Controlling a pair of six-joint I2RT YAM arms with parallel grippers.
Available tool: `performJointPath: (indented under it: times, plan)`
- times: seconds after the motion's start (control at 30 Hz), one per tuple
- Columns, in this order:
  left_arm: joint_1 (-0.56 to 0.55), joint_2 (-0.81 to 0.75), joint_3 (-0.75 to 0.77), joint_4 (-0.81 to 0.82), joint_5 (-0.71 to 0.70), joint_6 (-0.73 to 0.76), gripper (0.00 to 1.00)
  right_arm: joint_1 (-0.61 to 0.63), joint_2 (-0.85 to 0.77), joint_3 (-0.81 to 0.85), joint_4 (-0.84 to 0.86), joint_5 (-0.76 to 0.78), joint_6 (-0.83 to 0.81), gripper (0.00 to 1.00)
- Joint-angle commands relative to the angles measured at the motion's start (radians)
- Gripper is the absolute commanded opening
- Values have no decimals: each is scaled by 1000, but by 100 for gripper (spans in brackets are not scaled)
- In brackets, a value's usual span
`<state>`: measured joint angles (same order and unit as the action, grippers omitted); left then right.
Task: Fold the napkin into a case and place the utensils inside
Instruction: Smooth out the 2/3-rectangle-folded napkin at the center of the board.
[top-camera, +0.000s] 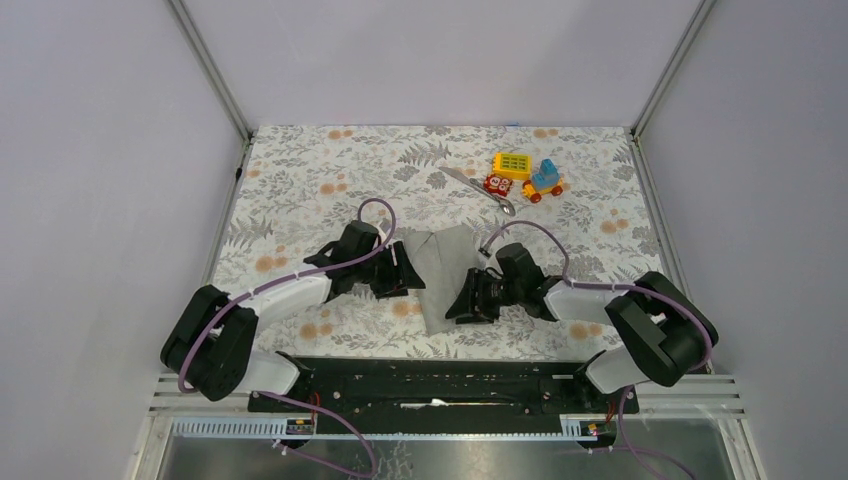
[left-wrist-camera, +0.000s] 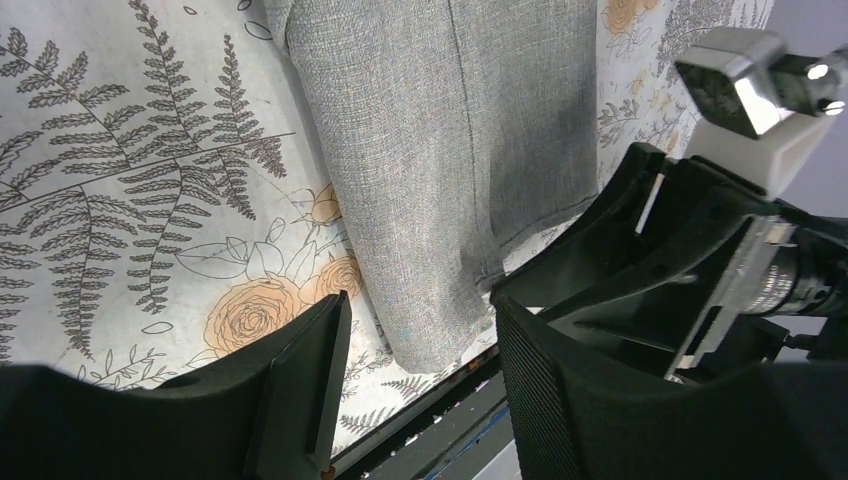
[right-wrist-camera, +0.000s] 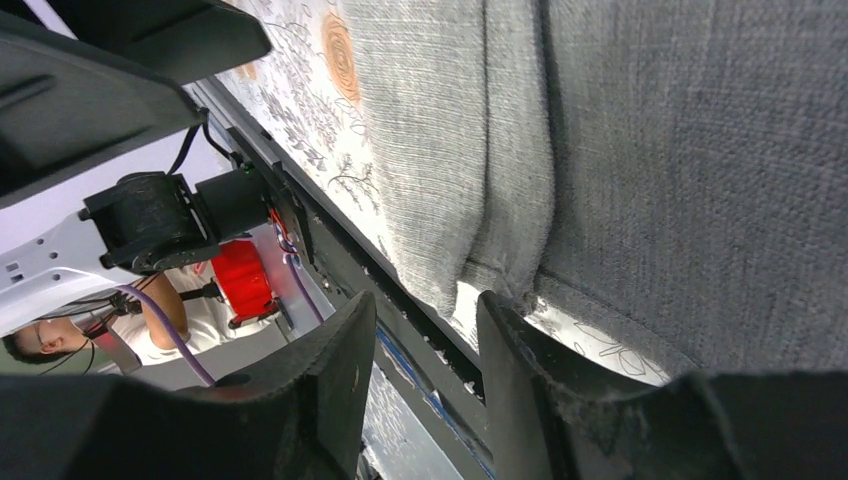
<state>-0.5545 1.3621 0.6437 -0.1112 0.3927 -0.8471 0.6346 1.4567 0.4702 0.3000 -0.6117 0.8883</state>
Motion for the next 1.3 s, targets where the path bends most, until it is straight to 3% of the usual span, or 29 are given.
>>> performJointPath:
  times: [0.0, 0.3, 0.4, 0.6, 0.83, 1.0, 1.1, 1.17, 1.27]
  plan:
    - [2, -39, -3, 25, 12, -7, 61, 27, 34, -20, 84, -6, 28, 49]
    - [2, -73, 15, -2, 8, -5, 61, 47, 92, -26, 148, 10, 56, 37]
    - [3, -82, 23, -17, -1, -1, 61, 47, 80, -24, 142, 16, 57, 25]
    - [3, -67, 34, -9, 3, -5, 60, 47, -37, -21, -36, 111, -24, 10]
    - [2, 52, 69, 143, 95, -54, 58, 47, -62, -17, -103, 176, -71, 8]
    - [3, 208, 181, 200, 122, -48, 54, 47, -50, -15, -102, 177, -81, 6]
    - [3, 307, 272, 166, 94, -6, 47, 47, -60, -12, -116, 189, -93, 6]
    - [4, 373, 332, 154, 92, 17, 34, 47, -61, -11, -121, 189, -97, 6]
    - [5, 465, 418, 103, 29, 66, 25, 47, -62, -11, -119, 195, -98, 6]
